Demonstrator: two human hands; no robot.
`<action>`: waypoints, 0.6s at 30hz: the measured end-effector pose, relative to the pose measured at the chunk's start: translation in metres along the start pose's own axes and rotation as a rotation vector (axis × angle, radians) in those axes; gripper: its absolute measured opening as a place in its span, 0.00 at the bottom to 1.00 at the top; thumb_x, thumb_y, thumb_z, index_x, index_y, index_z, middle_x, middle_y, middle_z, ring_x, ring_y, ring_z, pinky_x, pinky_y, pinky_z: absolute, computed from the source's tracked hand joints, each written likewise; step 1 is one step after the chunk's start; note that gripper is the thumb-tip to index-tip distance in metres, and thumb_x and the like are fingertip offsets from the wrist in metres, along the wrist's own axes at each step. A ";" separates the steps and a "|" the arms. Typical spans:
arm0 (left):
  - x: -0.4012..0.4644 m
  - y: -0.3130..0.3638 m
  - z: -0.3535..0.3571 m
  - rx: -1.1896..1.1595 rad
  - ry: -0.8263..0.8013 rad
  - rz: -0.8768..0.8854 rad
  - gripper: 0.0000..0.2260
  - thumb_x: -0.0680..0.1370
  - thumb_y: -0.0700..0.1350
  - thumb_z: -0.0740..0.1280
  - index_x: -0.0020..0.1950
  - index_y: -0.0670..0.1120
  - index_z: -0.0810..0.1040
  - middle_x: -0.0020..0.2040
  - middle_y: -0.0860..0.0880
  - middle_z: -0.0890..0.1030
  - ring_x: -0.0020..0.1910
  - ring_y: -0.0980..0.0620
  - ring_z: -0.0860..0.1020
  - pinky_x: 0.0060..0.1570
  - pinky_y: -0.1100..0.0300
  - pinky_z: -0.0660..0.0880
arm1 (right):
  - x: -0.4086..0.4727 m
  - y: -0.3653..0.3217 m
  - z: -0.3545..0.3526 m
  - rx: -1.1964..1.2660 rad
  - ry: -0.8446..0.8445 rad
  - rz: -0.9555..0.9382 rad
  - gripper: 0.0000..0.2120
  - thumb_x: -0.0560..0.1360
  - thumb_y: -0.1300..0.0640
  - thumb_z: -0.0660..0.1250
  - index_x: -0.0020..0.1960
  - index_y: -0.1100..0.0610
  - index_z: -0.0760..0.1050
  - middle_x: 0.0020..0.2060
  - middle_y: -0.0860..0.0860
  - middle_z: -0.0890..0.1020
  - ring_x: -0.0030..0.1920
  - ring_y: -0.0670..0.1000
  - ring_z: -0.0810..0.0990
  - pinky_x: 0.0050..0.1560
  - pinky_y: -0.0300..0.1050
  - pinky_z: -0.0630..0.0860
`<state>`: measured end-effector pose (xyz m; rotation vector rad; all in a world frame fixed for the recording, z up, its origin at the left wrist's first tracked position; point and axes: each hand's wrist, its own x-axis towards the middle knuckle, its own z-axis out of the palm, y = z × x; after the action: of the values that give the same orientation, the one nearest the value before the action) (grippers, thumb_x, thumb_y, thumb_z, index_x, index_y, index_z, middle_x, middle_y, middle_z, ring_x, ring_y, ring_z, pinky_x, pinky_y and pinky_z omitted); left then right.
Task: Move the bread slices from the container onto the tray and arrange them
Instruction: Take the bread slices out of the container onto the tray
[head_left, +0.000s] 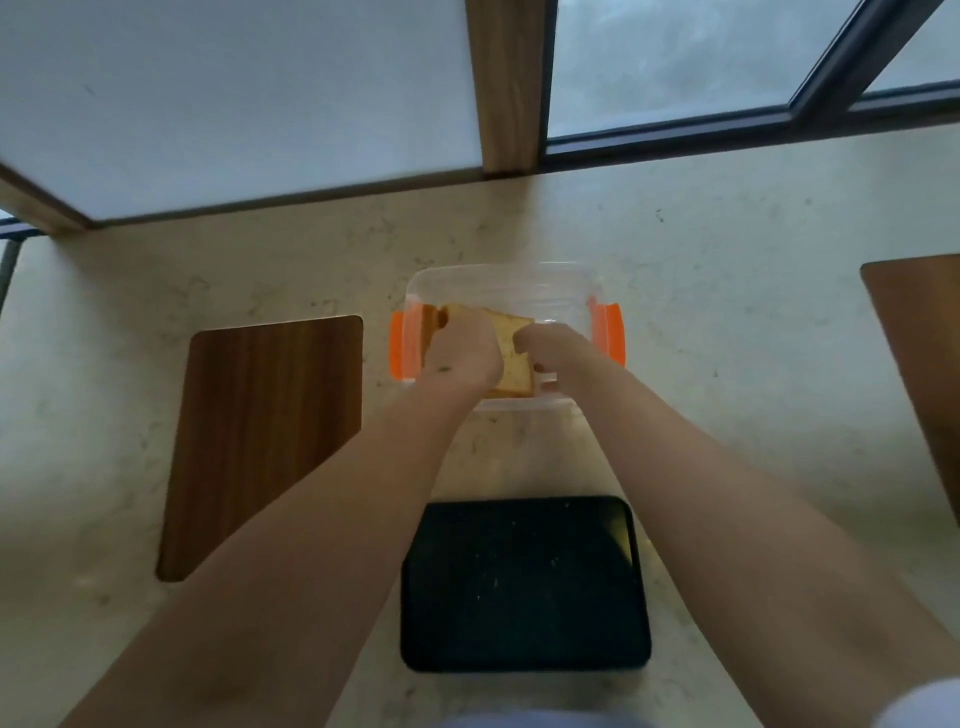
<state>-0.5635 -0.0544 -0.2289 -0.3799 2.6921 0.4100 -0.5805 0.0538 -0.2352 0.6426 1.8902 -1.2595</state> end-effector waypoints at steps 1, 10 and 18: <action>0.000 0.002 0.002 -0.025 0.006 -0.012 0.08 0.77 0.34 0.60 0.39 0.42 0.72 0.40 0.46 0.77 0.33 0.49 0.75 0.28 0.59 0.68 | 0.001 -0.001 0.001 -0.006 0.001 0.008 0.22 0.75 0.61 0.62 0.68 0.61 0.71 0.63 0.58 0.77 0.60 0.59 0.77 0.62 0.58 0.77; -0.003 0.003 -0.005 -0.052 0.021 0.030 0.07 0.77 0.34 0.62 0.40 0.42 0.74 0.40 0.45 0.79 0.34 0.48 0.77 0.30 0.58 0.70 | -0.009 -0.010 0.002 -0.076 0.038 -0.064 0.21 0.78 0.60 0.62 0.70 0.63 0.70 0.69 0.60 0.74 0.66 0.60 0.74 0.66 0.56 0.74; -0.035 -0.014 -0.040 -0.402 0.333 0.133 0.03 0.74 0.42 0.68 0.45 0.45 0.82 0.40 0.50 0.81 0.35 0.56 0.77 0.30 0.70 0.66 | -0.056 -0.019 -0.012 0.091 0.198 -0.297 0.09 0.75 0.52 0.66 0.51 0.55 0.73 0.50 0.53 0.78 0.44 0.49 0.77 0.45 0.48 0.76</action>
<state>-0.5411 -0.0736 -0.1819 -0.4107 2.9583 1.0160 -0.5657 0.0581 -0.1767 0.5643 2.1615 -1.5231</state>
